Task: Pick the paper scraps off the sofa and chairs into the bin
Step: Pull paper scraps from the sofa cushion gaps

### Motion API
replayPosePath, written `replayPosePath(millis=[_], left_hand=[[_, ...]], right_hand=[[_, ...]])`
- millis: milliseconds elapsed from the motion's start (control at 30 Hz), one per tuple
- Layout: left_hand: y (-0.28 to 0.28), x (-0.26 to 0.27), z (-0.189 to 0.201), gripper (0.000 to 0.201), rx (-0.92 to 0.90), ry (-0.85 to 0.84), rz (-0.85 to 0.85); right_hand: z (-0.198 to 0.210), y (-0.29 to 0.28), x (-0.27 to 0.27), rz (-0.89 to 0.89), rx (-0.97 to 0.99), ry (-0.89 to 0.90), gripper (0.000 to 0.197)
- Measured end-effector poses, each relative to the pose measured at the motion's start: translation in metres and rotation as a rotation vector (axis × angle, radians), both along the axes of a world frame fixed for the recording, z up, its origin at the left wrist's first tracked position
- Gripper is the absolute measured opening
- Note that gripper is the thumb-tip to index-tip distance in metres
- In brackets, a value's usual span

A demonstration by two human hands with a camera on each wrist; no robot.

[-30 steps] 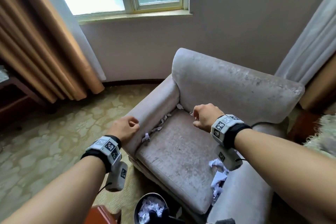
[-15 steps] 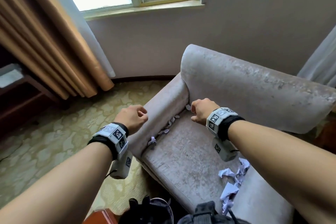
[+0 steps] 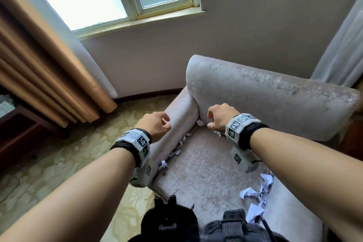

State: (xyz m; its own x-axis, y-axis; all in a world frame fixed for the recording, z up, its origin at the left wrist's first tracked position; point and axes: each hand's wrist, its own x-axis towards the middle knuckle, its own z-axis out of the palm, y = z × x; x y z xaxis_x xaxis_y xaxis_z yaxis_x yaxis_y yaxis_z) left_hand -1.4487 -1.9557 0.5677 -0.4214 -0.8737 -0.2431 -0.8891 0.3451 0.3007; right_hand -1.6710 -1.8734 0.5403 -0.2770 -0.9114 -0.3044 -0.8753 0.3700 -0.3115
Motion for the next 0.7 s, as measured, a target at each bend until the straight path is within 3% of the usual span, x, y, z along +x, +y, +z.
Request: replayPosePath(millis=[167,400,567,700], left_hand=[[-0.021,-0.021,0.000,0.019,-0.020,-0.027,-0.098],[-0.067,-0.056,-0.037,0.019,0.013,-0.097,-0.320],[-0.120,-0.071,-0.085,0.018,0.087,-0.078,-0.516],[-0.162,-0.062,-0.151,0.021,0.243,-0.085,-0.532]], right_hand=[[0.001,0.000,-0.016,-0.111,0.010,-0.045,0.027],[-0.033,-0.006,-0.024,-0.316,0.065,-0.107,0.026],[-0.069,-0.030,-0.016,-0.547,0.112,-0.149,0.016],[-0.126,-0.062,0.011,-0.633,0.230,-0.185,0.014]])
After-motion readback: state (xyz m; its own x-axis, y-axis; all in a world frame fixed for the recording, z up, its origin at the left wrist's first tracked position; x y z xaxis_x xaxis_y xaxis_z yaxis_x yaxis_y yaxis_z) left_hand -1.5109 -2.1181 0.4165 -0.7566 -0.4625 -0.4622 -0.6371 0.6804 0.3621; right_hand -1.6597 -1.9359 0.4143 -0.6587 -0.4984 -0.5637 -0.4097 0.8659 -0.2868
